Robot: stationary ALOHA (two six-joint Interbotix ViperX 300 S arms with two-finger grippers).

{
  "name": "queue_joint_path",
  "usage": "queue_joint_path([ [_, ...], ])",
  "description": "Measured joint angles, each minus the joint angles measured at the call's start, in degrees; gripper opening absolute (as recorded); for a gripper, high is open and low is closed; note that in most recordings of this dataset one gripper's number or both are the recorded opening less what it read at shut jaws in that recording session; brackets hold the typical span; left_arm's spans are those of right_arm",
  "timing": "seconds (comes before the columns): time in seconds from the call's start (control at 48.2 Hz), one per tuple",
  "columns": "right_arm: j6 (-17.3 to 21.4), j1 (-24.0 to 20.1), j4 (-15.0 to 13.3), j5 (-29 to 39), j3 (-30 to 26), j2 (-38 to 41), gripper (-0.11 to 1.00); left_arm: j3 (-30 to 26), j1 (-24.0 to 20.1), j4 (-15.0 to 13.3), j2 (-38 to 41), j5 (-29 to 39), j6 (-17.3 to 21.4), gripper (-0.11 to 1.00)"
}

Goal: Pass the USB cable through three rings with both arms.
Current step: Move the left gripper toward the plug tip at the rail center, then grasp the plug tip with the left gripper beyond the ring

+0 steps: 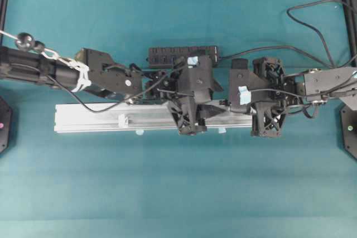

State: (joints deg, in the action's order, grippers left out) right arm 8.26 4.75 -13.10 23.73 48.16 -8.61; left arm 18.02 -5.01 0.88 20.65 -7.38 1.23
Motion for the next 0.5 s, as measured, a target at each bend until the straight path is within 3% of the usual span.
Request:
queue_joint_path([
  [0.498,0.0,0.0,0.0,-0.7,0.0,0.0,-0.06,-0.62,0.0,0.09,1.67,-0.35,-0.09,0.64],
])
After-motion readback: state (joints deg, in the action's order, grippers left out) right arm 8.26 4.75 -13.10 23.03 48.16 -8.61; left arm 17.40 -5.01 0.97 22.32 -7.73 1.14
